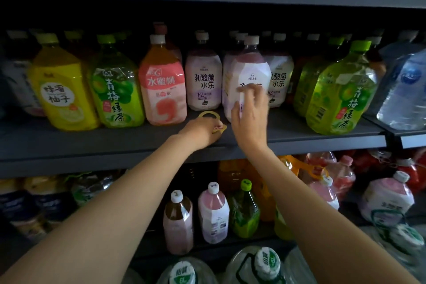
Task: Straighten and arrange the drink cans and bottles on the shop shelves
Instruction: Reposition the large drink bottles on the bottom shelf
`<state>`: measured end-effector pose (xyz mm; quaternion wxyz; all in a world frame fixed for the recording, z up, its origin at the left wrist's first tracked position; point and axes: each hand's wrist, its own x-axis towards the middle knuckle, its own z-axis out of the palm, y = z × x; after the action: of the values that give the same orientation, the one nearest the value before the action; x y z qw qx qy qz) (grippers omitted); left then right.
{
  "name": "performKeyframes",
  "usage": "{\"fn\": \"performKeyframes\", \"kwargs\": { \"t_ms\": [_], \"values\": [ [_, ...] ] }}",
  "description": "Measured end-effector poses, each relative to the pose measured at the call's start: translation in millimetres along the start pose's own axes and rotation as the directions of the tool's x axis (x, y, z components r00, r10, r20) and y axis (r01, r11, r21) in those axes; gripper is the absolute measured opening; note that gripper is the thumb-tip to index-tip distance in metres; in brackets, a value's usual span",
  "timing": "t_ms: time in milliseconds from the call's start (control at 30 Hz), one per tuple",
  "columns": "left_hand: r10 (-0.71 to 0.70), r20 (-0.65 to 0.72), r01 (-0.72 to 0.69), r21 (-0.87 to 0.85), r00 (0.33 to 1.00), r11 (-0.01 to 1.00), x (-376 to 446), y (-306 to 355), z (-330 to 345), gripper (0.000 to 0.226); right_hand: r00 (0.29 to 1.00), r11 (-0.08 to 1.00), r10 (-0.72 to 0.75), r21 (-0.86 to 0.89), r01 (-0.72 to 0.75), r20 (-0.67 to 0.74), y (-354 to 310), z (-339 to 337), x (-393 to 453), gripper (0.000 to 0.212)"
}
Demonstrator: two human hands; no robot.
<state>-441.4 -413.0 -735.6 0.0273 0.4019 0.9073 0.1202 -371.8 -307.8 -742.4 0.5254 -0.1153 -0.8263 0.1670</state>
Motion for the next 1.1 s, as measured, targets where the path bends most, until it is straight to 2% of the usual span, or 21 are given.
{"fn": "performKeyframes", "kwargs": {
  "t_ms": [33,67,100,133,200,300,400,533,700,767,833,900,1000,1033,1067,1100],
  "values": [
    [0.027,-0.007,-0.027,-0.043,1.000,0.999,-3.1,-3.3,-0.6,0.031,0.989,0.996,-0.083,0.021,0.081,0.125,-3.9,3.5,-4.6,0.026],
    [0.047,-0.019,-0.048,-0.085,0.999,0.995,-6.9,-5.4,-1.5,0.029,0.953,0.994,-0.110,0.049,0.100,0.282,-7.6,6.3,-8.0,0.027],
    [0.052,-0.027,-0.055,-0.129,0.998,0.990,-10.7,-6.8,-2.1,0.029,0.908,0.995,-0.093,0.070,0.071,0.408,-9.9,8.7,-10.6,0.029],
    [0.051,-0.029,-0.055,-0.173,0.998,0.983,-14.5,-7.7,-2.9,0.031,0.882,0.997,-0.049,0.075,0.016,0.468,-11.0,10.0,-11.4,0.030],
    [0.052,-0.028,-0.058,-0.240,0.998,0.969,-20.5,-7.7,-4.2,0.033,0.885,0.996,0.029,0.064,-0.066,0.464,-12.1,7.5,-11.3,0.030],
    [0.064,-0.077,-0.084,-0.298,0.995,0.951,-26.9,-0.8,-1.6,0.027,0.867,0.997,0.041,0.033,-0.065,0.497,-9.4,-5.3,-8.1,0.029],
    [0.094,-0.152,-0.140,-0.329,0.984,0.934,-32.0,23.4,4.2,0.020,0.846,0.994,0.104,-0.081,-0.073,0.522,2.2,-22.4,-2.4,0.026],
    [0.184,-0.078,-0.199,-0.354,0.980,0.914,-17.5,67.2,16.9,0.011,0.890,0.971,0.201,-0.200,-0.128,0.408,33.3,-50.3,-3.7,0.027],
    [0.213,0.097,-0.177,-0.286,0.972,0.942,16.2,116.4,24.1,0.056,0.870,0.949,0.303,-0.204,-0.239,0.390,67.8,-73.2,1.0,0.034],
    [0.220,0.015,-0.209,-0.255,0.975,0.944,21.7,123.8,22.3,0.054,0.892,0.957,0.273,-0.191,-0.216,0.360,75.9,-77.7,-1.4,0.030],
    [0.209,-0.178,-0.245,-0.212,0.962,0.946,23.1,119.3,19.2,0.039,0.875,0.963,0.221,-0.238,-0.127,0.430,81.2,-77.5,-3.7,0.031],
    [0.217,-0.319,-0.273,-0.142,0.922,0.952,19.1,105.0,18.3,0.029,0.780,0.937,0.231,-0.350,-0.016,0.582,81.1,-70.8,-3.5,0.036],
    [0.306,-0.392,-0.327,0.016,0.867,0.945,7.1,81.4,17.9,0.027,0.614,0.875,0.382,-0.483,-0.001,0.691,83.1,-55.1,5.8,0.042],
    [0.322,-0.411,-0.334,0.044,0.853,0.942,2.8,74.4,18.1,0.027,0.610,0.867,0.408,-0.497,-0.026,0.679,81.1,-50.0,8.4,0.044],
    [0.320,-0.442,-0.333,0.051,0.838,0.942,-2.7,67.6,16.7,0.027,0.650,0.874,0.406,-0.481,-0.071,0.643,78.2,-45.0,9.7,0.048],
    [0.298,-0.483,-0.318,0.042,0.823,0.947,-8.0,59.6,14.4,0.027,0.745,0.897,0.352,-0.433,-0.095,0.567,71.5,-39.9,9.4,0.053]
  ]
}}
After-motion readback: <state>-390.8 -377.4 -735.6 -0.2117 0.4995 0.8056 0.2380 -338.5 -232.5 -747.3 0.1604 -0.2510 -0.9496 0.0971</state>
